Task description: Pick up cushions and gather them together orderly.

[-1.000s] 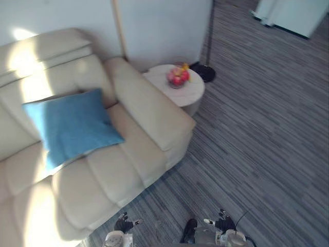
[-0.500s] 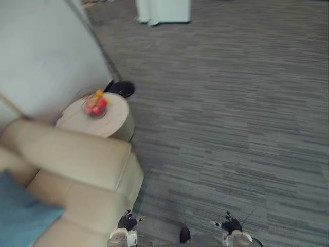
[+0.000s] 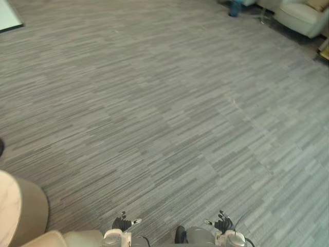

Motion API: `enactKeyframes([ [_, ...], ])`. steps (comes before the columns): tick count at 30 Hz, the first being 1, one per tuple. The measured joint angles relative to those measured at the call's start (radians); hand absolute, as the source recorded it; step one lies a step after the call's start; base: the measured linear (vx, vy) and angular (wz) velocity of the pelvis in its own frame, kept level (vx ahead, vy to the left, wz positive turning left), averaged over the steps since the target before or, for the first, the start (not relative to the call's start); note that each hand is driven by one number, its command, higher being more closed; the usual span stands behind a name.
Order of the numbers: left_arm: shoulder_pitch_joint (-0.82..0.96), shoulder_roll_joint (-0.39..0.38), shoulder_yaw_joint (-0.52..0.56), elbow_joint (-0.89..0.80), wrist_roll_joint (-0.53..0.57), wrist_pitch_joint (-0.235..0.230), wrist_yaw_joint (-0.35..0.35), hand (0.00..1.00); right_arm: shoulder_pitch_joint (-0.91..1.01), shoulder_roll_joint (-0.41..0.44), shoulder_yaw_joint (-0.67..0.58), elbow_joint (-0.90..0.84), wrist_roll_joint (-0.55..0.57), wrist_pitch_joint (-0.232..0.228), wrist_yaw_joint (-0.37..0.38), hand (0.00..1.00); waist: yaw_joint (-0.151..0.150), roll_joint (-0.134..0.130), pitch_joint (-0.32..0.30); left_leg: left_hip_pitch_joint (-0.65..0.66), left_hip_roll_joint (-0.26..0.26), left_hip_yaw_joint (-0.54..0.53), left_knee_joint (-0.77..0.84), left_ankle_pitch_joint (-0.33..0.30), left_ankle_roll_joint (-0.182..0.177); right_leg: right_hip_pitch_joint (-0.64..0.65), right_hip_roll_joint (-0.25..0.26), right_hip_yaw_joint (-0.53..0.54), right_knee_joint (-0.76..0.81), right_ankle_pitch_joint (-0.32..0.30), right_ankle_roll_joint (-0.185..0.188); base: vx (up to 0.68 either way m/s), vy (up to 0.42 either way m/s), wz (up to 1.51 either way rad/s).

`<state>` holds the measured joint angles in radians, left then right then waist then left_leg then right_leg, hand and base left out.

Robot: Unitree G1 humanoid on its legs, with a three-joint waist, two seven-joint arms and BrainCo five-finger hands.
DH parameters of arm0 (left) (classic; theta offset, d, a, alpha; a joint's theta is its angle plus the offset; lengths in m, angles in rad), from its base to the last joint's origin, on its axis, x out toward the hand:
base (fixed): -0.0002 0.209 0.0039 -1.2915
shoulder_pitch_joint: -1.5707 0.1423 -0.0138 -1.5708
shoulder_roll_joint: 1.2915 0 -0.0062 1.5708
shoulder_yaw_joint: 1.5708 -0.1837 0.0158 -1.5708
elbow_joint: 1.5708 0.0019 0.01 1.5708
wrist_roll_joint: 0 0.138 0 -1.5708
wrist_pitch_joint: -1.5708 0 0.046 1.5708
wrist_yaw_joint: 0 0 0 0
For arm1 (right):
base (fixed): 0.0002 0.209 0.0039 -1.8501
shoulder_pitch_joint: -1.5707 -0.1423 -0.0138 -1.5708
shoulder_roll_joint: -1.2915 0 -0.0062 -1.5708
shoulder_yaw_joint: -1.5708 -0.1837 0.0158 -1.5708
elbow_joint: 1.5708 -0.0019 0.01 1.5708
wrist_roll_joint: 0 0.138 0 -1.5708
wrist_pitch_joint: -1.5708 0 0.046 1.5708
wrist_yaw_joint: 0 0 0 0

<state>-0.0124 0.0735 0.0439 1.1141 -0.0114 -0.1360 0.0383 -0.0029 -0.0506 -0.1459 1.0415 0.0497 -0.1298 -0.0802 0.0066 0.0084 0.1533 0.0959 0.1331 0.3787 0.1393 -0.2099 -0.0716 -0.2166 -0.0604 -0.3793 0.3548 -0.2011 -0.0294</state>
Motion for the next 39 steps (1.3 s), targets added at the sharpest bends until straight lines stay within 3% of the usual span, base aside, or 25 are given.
enactKeyframes([
  [2, -0.016, -0.005, -0.004, 0.005, -0.001, 0.000, 0.000, 0.00, -0.012, -0.005, 0.000, 0.003, 0.000, -0.001, -0.001, 0.00, -0.001, 0.020, 0.009, 0.024, 0.024, 0.024, -0.016, 0.006, -0.008, -0.017, 0.001, -0.058, 0.071, 0.012, 0.027, 0.25, -0.218, -0.78],
  [3, -0.042, -0.022, -0.036, 0.007, -0.004, 0.000, 0.000, 0.00, -0.028, -0.044, -0.004, -0.006, -0.002, -0.005, -0.003, 0.00, -0.010, 0.053, 0.035, 0.072, 0.047, 0.043, -0.038, 0.013, -0.021, -0.106, -0.041, -0.151, 0.244, -0.022, 0.040, 0.22, -0.228, -0.74],
  [4, -0.043, -0.017, -0.047, 0.009, -0.003, -0.001, -0.003, 0.00, -0.024, -0.043, -0.002, -0.004, -0.004, -0.004, -0.004, 0.00, -0.011, 0.040, 0.031, 0.082, 0.037, 0.045, -0.037, 0.014, -0.023, -0.099, -0.048, -0.151, 0.175, -0.001, 0.028, 0.30, -0.272, -0.57],
  [5, -0.045, -0.013, -0.051, 0.014, 0.004, -0.002, -0.002, 0.00, -0.008, -0.030, -0.013, -0.001, -0.001, -0.006, -0.005, 0.00, -0.017, 0.015, 0.024, 0.104, 0.016, 0.043, -0.030, 0.011, -0.038, -0.083, -0.048, -0.131, 0.122, -0.044, -0.062, 0.23, -0.184, -0.25],
  [6, -0.048, -0.020, -0.051, 0.016, 0.007, -0.002, -0.001, 0.00, -0.007, -0.033, -0.019, -0.001, -0.001, -0.006, -0.005, 0.00, -0.021, 0.024, 0.023, 0.107, 0.027, 0.043, -0.020, 0.009, -0.042, -0.078, -0.033, -0.129, 0.115, -0.048, -0.063, 0.37, -0.322, -0.39],
  [9, -0.050, -0.037, -0.042, 0.014, 0.011, -0.001, -0.004, 0.00, 0.005, -0.020, -0.048, 0.007, 0.013, -0.004, -0.006, 0.00, -0.022, 0.039, 0.019, -0.031, 0.140, -0.002, 0.357, 0.024, -0.063, 0.022, 0.065, -0.091, -0.024, -0.039, -0.082, 0.33, -0.272, -0.47],
  [10, -0.031, -0.056, -0.012, 0.003, 0.012, 0.003, -0.003, 0.00, 0.022, -0.008, -0.045, 0.003, 0.030, -0.002, -0.006, 0.00, -0.016, 0.037, 0.021, -0.086, 0.172, -0.064, 0.606, 0.006, -0.027, 0.123, 0.111, -0.049, -0.102, -0.032, -0.094, 0.38, -0.199, -0.75],
  [13, -0.018, -0.062, 0.001, -0.050, 0.013, -0.004, -0.002, 0.00, 0.025, -0.006, -0.041, 0.006, 0.040, -0.002, -0.006, 0.00, 0.016, 0.019, 0.028, -0.215, 0.132, -0.142, 0.823, -0.054, -0.024, 0.279, 0.136, 0.066, -0.191, -0.030, -0.099, 0.39, -0.123, -1.04],
  [16, -0.026, -0.066, -0.002, -0.068, 0.011, -0.007, -0.002, 0.00, 0.019, 0.000, -0.050, 0.003, 0.051, -0.003, -0.006, 0.00, 0.034, 0.019, 0.030, -0.349, 0.080, -0.150, 0.698, -0.084, 0.019, 0.345, 0.126, 0.151, -0.234, -0.031, -0.097, 0.35, 0.034, -1.07],
  [17, -0.032, -0.068, -0.004, -0.081, 0.011, -0.010, -0.002, 0.00, 0.016, 0.002, -0.052, 0.006, 0.069, -0.002, -0.007, 0.00, 0.053, 0.013, 0.033, -0.399, -0.005, -0.220, 0.477, -0.073, 0.019, 0.382, 0.098, 0.206, -0.262, -0.041, -0.079, 0.44, 0.140, -1.18],
  [19, -0.030, -0.070, -0.010, -0.082, 0.010, -0.012, -0.002, 0.00, 0.019, -0.001, -0.050, 0.009, 0.071, -0.002, -0.007, 0.00, 0.054, 0.019, 0.029, -0.415, -0.061, -0.299, 0.264, -0.005, -0.006, 0.401, 0.086, 0.239, -0.285, -0.059, -0.055, 0.37, 0.160, -0.89],
  [20, -0.029, -0.064, -0.024, -0.082, 0.009, -0.014, -0.002, 0.00, 0.020, -0.007, -0.047, 0.025, 0.071, -0.001, -0.008, 0.00, 0.063, 0.019, 0.027, -0.411, -0.090, -0.342, 0.186, 0.127, -0.008, 0.428, 0.076, 0.281, -0.299, -0.079, -0.037, 0.43, 0.183, -0.73],
  [21, -0.028, -0.049, -0.025, -0.080, 0.009, -0.012, -0.002, 0.00, 0.019, 0.012, -0.044, 0.041, 0.070, 0.002, -0.007, 0.00, 0.055, -0.011, 0.006, -0.408, -0.127, -0.338, 0.207, 0.127, 0.036, 0.444, 0.036, 0.309, -0.300, -0.097, -0.008, 0.50, 0.151, -0.61],
  [23, -0.035, -0.046, -0.022, -0.082, 0.009, -0.009, -0.003, 0.00, 0.028, 0.011, -0.049, 0.048, 0.069, 0.004, -0.005, 0.00, 0.053, -0.032, 0.007, -0.414, -0.135, -0.312, 0.273, 0.063, 0.058, 0.432, 0.010, 0.326, -0.237, -0.106, 0.015, 0.57, 0.096, -0.35],
  [25, -0.034, -0.046, -0.023, -0.079, 0.010, -0.008, -0.002, 0.00, 0.031, 0.011, -0.060, 0.048, 0.068, 0.004, -0.004, 0.00, 0.067, -0.035, 0.005, -0.358, -0.123, -0.274, 0.278, 0.011, 0.069, 0.347, 0.003, 0.366, 0.012, -0.116, 0.053, 0.55, 0.130, -0.47],
  [26, -0.035, -0.042, -0.026, -0.064, 0.010, -0.005, -0.003, 0.00, 0.029, 0.011, -0.061, 0.048, 0.068, 0.003, -0.001, 0.00, 0.055, -0.036, 0.005, -0.294, -0.127, -0.265, 0.246, -0.013, 0.079, 0.262, -0.014, 0.365, 0.244, -0.079, 0.168, 0.62, 0.139, -0.33],
  [27, -0.036, -0.032, -0.043, -0.034, 0.009, -0.001, -0.002, 0.00, 0.030, 0.011, -0.072, 0.049, 0.067, 0.003, 0.004, 0.00, 0.046, -0.035, 0.008, -0.196, -0.132, -0.255, 0.206, -0.040, 0.092, 0.172, -0.038, 0.357, 0.482, -0.083, 0.200, 0.51, 0.102, -0.30],
  [29, -0.035, -0.018, -0.068, -0.011, 0.009, 0.005, -0.002, 0.00, 0.036, 0.003, -0.078, 0.048, 0.067, 0.003, 0.004, 0.00, 0.039, -0.022, 0.010, -0.052, -0.127, -0.238, 0.117, -0.049, 0.098, 0.106, -0.074, 0.270, 0.572, -0.136, 0.104, 0.45, 0.026, -0.31],
  [31, -0.034, -0.009, -0.074, 0.000, 0.009, 0.014, 0.000, 0.00, 0.030, -0.004, -0.075, 0.042, 0.067, 0.001, 0.005, 0.00, 0.032, -0.008, 0.010, 0.046, -0.102, -0.218, 0.037, -0.049, 0.098, 0.041, -0.085, 0.159, 0.501, -0.167, 0.048, 0.48, -0.041, -0.27],
  [33, -0.037, -0.003, -0.074, -0.002, 0.009, 0.016, 0.000, 0.00, 0.014, -0.005, -0.074, 0.039, 0.067, -0.001, 0.004, 0.00, 0.023, -0.007, 0.010, 0.090, -0.071, -0.197, -0.006, -0.049, 0.097, -0.052, -0.072, 0.081, 0.337, -0.149, 0.039, 0.56, -0.104, -0.08],
  [34, -0.038, -0.004, -0.081, -0.002, 0.009, 0.016, 0.000, 0.00, 0.002, -0.006, -0.074, 0.036, 0.068, -0.004, 0.004, 0.00, 0.011, -0.006, 0.011, 0.112, -0.054, -0.197, -0.033, -0.049, 0.097, -0.105, -0.055, 0.076, 0.190, -0.089, 0.038, 0.50, -0.169, 0.20],
  [35, -0.035, -0.006, -0.103, -0.002, 0.009, 0.017, 0.000, 0.00, -0.006, -0.009, -0.073, 0.034, 0.068, -0.004, 0.004, 0.00, -0.009, -0.009, 0.011, 0.144, -0.044, -0.199, -0.058, -0.053, 0.090, -0.132, -0.034, 0.098, -0.029, 0.075, 0.043, 0.53, -0.196, 0.22],
  [36, -0.034, -0.007, -0.107, -0.001, 0.010, 0.017, 0.000, 0.00, -0.006, -0.010, -0.074, 0.035, 0.068, -0.005, 0.004, 0.00, -0.012, -0.011, 0.011, 0.158, -0.042, -0.202, -0.060, -0.058, 0.078, -0.131, -0.026, 0.112, -0.070, 0.145, 0.041, 0.57, -0.228, 0.13],
  [37, -0.038, -0.028, -0.109, 0.006, 0.010, 0.017, -0.001, 0.00, -0.008, -0.031, -0.079, 0.039, 0.067, -0.004, 0.004, 0.00, -0.009, 0.019, 0.012, 0.188, -0.007, -0.219, -0.051, -0.072, 0.054, -0.107, 0.017, 0.128, -0.083, 0.242, -0.006, 0.58, -0.224, -0.08],
  [39, -0.044, -0.047, -0.105, 0.015, 0.014, 0.015, -0.003, 0.00, -0.021, -0.035, -0.089, 0.044, 0.067, 0.002, 0.003, 0.00, -0.003, 0.040, 0.012, 0.165, 0.010, -0.252, 0.026, -0.035, -0.006, -0.112, 0.018, 0.129, -0.012, 0.177, -0.023, 0.49, -0.202, -0.05],
])
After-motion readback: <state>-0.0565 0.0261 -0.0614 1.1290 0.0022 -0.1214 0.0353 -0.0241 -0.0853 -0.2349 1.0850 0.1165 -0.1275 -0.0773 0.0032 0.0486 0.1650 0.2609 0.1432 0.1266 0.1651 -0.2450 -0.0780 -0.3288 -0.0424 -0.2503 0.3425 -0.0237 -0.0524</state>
